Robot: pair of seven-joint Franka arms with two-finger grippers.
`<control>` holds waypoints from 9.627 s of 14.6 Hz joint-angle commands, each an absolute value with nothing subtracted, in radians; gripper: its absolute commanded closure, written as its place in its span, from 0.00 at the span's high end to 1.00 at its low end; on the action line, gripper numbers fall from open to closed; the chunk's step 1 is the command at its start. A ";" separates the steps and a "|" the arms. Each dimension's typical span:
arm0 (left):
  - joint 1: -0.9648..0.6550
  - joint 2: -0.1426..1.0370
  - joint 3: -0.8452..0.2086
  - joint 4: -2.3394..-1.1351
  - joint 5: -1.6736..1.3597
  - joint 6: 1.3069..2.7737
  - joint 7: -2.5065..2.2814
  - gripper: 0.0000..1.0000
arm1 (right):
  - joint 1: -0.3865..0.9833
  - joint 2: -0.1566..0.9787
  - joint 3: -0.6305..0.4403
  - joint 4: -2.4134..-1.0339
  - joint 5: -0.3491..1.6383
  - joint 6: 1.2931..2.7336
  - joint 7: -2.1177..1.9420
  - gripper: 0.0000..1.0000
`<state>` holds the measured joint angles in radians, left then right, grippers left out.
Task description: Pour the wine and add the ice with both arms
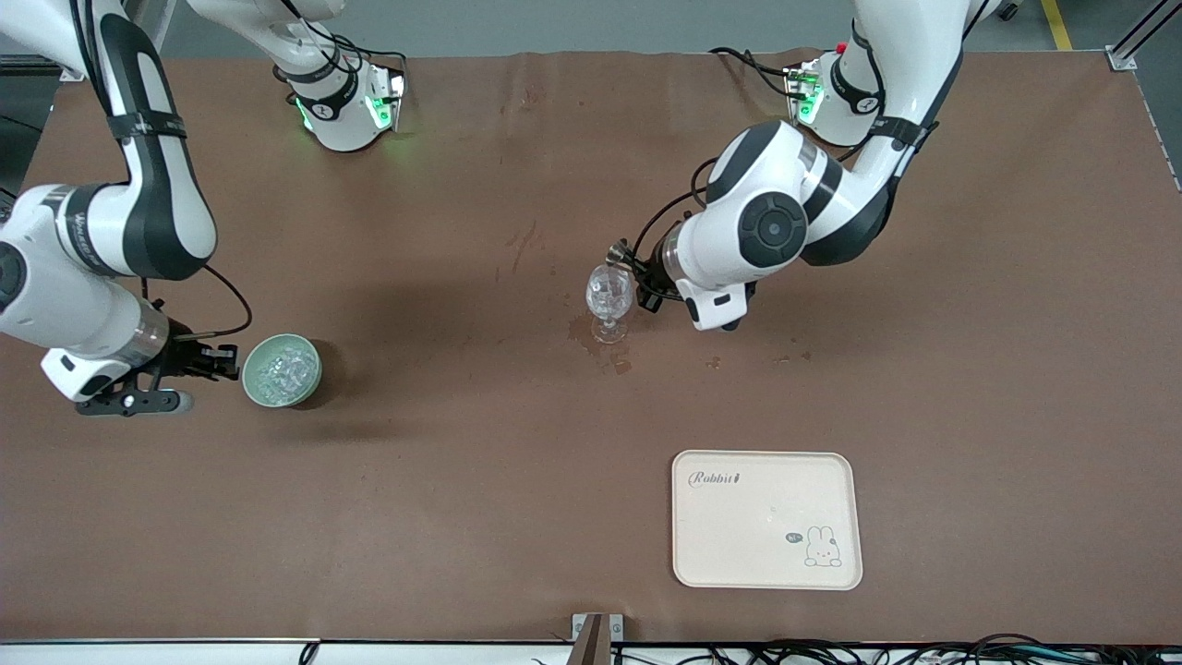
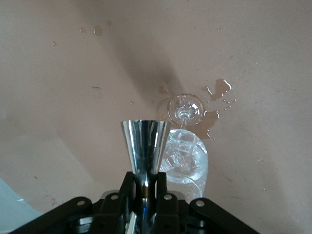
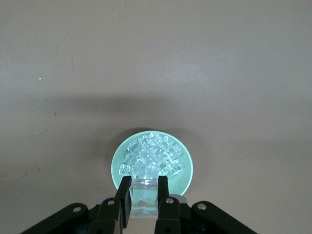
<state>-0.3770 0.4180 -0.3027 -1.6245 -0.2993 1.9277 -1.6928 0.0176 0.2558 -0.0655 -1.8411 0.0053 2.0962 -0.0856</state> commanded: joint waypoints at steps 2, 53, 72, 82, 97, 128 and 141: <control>-0.373 0.396 -0.295 -1.631 -0.256 1.933 -1.727 0.01 | 0.002 0.189 -0.071 -1.852 0.021 2.086 -0.078 0.01; -0.324 0.596 -0.287 -1.345 0.093 2.011 -1.936 0.01 | -0.020 -0.012 0.104 -1.505 0.025 1.456 0.311 0.00; 0.176 1.014 -0.296 -1.301 -1.153 2.148 -1.210 0.02 | 0.577 0.508 0.190 -1.284 0.066 1.839 1.367 0.00; 0.181 1.065 -0.291 -1.278 -1.198 2.131 -1.175 0.30 | 0.609 0.604 0.239 -1.289 0.067 1.896 1.407 0.01; 0.274 0.956 -0.291 -1.281 -0.844 1.978 -1.134 1.00 | 0.614 0.632 0.245 -1.290 0.063 1.917 1.394 0.10; -0.112 -0.076 -0.048 -1.581 0.013 1.545 0.028 1.00 | 0.110 0.088 0.154 -1.416 -0.173 1.546 0.697 1.00; -0.101 -0.155 -0.091 -1.694 0.000 1.543 -0.132 1.00 | -0.014 0.026 -0.023 -1.440 -0.035 1.507 0.080 1.00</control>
